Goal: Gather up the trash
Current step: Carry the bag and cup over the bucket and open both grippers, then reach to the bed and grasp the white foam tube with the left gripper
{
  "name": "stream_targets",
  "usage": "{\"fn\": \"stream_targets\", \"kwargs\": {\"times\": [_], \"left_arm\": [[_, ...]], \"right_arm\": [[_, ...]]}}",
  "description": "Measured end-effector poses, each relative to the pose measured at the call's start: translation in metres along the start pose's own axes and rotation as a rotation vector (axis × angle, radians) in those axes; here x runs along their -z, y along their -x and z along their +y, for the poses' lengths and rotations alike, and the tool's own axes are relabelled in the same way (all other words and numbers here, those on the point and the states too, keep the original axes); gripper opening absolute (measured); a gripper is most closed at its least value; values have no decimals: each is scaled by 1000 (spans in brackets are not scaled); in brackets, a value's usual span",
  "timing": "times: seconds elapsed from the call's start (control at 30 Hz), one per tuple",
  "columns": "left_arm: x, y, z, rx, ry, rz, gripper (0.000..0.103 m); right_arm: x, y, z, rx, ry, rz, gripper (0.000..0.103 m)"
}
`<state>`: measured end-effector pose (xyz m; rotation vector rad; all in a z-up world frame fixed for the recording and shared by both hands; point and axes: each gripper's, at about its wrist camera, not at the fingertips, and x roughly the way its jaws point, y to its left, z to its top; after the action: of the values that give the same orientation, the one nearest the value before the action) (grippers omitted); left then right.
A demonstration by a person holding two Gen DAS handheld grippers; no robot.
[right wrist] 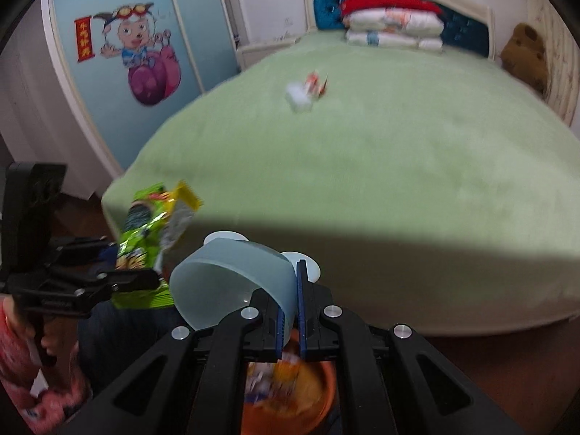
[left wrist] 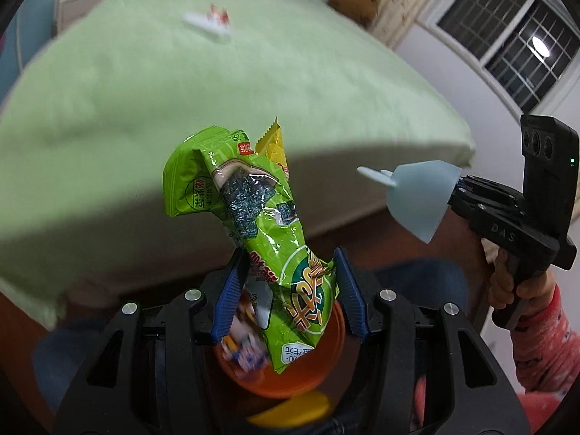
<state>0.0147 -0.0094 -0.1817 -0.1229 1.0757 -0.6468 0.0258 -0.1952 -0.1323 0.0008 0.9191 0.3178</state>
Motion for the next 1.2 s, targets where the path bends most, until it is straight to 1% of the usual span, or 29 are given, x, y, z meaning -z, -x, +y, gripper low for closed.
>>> {"fn": "stream_targets", "kwargs": {"times": [0.07,0.17,0.27,0.33,0.47,0.57,0.6,0.67,0.7,0.73,0.77,0.8,0.83,0.97,1.2], "left_arm": [[14,-15,0,11,-3,57,49],[43,-46,0,16,-20,162,49],[63,-75,6,20,1,259,49],[76,-94,11,-1,12,317,49],[91,-120,20,-11,44,405,49],[101,-131,26,-16,60,446,50],[103,-134,27,-16,63,457,52],[107,-139,25,-41,63,471,58],[107,-140,25,-52,61,476,65],[105,-138,24,-67,61,479,73],[105,-138,25,-80,61,479,75],[105,-137,25,-87,62,478,76],[104,-135,26,-94,64,476,77],[102,-130,28,-106,64,458,78],[99,-123,29,-113,67,433,79]], "right_arm": [[20,-8,4,-9,-5,39,5],[58,-33,5,-26,-37,131,5],[81,-57,2,-33,-71,219,5],[99,-74,3,-28,-88,280,5],[118,-101,-1,-28,-120,367,5],[124,-112,0,-23,-135,410,5],[126,-117,1,-23,-138,429,8],[129,-121,1,-25,-149,447,37],[130,-122,1,-11,-154,449,61],[129,-120,0,6,-152,435,63],[128,-118,-3,12,-151,426,63],[126,-116,-4,16,-155,414,65],[125,-113,-8,17,-163,404,71],[121,-108,-15,19,-193,372,73],[120,-102,-19,18,-217,353,74]]}}
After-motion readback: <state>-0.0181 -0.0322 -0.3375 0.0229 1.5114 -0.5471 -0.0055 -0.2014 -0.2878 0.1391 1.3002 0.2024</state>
